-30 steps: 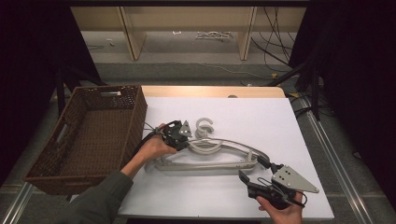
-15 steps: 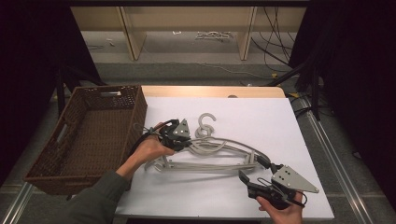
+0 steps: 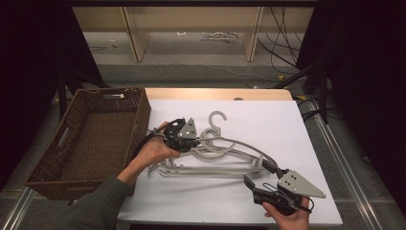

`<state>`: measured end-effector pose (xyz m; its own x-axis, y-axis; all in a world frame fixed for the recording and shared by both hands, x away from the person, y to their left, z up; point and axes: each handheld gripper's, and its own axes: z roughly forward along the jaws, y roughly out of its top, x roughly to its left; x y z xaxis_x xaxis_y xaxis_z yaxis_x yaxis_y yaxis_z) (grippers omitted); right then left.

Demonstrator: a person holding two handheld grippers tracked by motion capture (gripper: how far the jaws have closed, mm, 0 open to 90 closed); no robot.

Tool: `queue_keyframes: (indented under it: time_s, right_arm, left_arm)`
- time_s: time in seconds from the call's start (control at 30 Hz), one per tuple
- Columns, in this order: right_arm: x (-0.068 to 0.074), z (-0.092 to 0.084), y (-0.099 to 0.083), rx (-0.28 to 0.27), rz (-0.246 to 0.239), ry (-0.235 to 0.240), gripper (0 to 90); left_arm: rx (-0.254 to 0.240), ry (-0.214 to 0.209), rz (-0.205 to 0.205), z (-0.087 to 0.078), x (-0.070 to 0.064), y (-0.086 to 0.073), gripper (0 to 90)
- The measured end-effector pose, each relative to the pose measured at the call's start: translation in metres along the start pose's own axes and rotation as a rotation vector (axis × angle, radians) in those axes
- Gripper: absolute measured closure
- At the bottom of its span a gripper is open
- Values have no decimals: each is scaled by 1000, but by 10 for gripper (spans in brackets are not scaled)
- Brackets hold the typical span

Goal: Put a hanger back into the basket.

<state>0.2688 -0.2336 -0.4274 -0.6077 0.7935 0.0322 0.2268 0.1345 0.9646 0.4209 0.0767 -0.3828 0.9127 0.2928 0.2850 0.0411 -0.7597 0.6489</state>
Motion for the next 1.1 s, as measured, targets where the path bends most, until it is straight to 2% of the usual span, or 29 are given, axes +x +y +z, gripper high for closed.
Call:
queue_keyframes:
  time_s: [0.33,0.47,0.53,0.63,0.67,0.8,0.9,0.93,1.1]
  right_arm:
    - [0,0,0,-2,-11,-10,230]
    - [0,0,0,-2,-9,-8,230]
    - [0,-1,0,9,-14,-5,230]
    - [0,0,0,-2,-11,-9,230]
    - [0,0,0,-2,-11,-9,230]
    - [-1,0,-1,-1,-7,-2,230]
    - [0,2,-2,-14,-3,5,230]
    - [0,1,-1,3,-5,-2,230]
    - [0,0,-1,4,-8,-8,230]
  left_arm:
    - [-9,39,32,-7,4,18,814]
    - [-50,62,14,-13,8,25,817]
    - [-55,64,12,-16,10,29,817]
    - [-65,78,8,-22,12,32,817]
    - [-63,83,15,-25,13,33,817]
    - [-79,106,-3,-39,20,33,817]
    - [-84,137,-19,-56,27,31,817]
    - [-86,140,-22,-60,29,30,817]
    - [-102,174,-56,-89,43,19,817]
